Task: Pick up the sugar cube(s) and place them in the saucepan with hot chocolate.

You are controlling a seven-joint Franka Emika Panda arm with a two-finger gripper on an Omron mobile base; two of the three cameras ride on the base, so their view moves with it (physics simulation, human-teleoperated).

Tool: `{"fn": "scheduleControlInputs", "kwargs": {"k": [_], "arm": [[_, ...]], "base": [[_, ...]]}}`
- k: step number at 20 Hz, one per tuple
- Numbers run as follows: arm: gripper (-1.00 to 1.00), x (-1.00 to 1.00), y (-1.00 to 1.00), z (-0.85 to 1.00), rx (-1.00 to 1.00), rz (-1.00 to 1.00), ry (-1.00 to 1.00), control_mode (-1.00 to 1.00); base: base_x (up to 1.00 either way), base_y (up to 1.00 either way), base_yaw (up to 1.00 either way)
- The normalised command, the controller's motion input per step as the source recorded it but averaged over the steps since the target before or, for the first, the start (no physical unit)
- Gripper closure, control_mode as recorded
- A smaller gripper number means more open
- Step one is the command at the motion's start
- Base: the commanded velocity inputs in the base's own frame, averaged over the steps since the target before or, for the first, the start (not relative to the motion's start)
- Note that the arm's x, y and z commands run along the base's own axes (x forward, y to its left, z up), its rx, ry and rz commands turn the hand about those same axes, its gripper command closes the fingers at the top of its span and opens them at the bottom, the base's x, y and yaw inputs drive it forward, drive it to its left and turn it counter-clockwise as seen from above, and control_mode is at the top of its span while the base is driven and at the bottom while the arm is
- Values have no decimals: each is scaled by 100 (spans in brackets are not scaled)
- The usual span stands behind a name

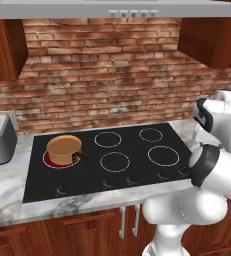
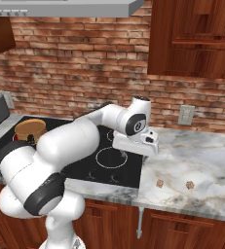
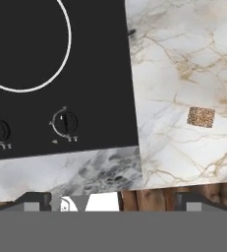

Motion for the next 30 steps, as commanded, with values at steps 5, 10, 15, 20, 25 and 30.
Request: {"fn": "scheduleControlInputs", "kwargs": {"k": [5, 10, 15, 20, 25, 30], "arm": [[-100, -1, -17, -37, 0, 0, 0, -100], [-100, 0, -25, -7, 0, 0, -1, -100], [-100, 4, -27, -3, 0, 0, -1, -100], [-100, 1, -27, 0, 0, 0, 0, -100], [-100, 4, -14, 0, 0, 0, 0, -100], [-100, 3, -4, -6, 0, 0, 0, -100]], "base": [[0, 0, 0], [0, 0, 0], [0, 0, 0], [0, 0, 0], [0, 0, 0], [0, 0, 0]]}}
